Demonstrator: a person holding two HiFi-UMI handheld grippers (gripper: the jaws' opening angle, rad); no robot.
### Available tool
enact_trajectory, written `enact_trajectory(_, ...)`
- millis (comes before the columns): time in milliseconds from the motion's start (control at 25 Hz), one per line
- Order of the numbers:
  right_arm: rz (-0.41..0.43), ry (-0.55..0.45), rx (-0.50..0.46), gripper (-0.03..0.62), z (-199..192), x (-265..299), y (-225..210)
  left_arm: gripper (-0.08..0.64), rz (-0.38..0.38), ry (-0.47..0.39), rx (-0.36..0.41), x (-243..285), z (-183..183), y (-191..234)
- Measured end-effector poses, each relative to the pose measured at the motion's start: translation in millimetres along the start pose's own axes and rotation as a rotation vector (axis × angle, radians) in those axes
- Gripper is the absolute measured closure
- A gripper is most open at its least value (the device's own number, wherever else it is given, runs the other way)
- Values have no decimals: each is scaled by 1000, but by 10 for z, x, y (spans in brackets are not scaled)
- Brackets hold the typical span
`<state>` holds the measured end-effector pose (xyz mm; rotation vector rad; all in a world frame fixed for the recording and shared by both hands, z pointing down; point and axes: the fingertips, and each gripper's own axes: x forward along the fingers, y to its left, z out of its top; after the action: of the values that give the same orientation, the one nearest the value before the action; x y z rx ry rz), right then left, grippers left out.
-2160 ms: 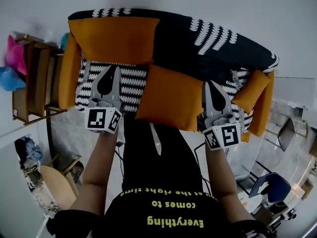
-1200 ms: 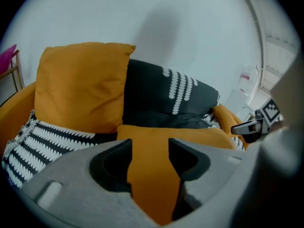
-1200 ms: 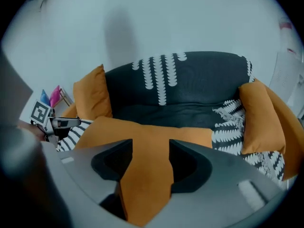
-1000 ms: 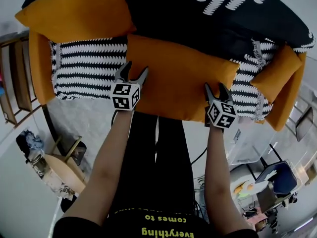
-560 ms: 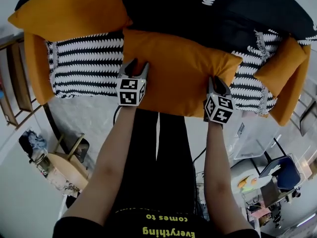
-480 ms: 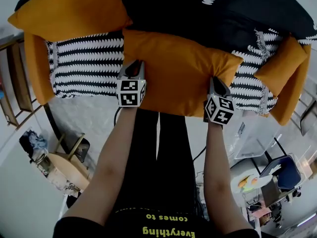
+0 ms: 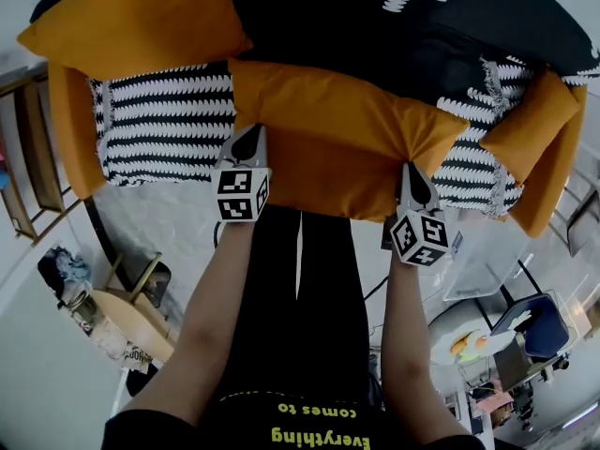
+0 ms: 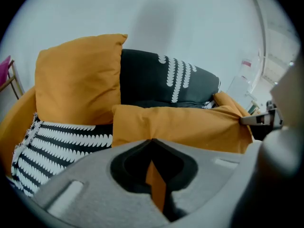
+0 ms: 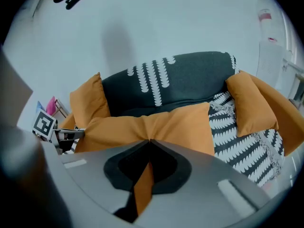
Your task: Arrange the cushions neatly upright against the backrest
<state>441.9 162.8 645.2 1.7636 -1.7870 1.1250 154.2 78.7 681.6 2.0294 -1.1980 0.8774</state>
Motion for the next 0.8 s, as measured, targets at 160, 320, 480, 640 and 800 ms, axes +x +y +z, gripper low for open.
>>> enact_trajectory(160,2,-113,-9,575,416,-215,75,561,-3,-94,-13,-199,374,-43)
enact_trajectory(320,3,-276,-36,575,1138,-307,53,561,-32,-244,2,-220,1105,-112)
enact_trajectory(480,10,-446,-87,575,1933,-234,4,561,-50,-393,51,-107,1966,-128)
enact_trajectory(640,16,-569,-129,575,2520,3,-97,560,-25,-526,94,-13,2619,-130)
enact_trajectory(800,16,-522,-140,572,2501,527,-278,549,-71,-514,47,381,2586,-22)
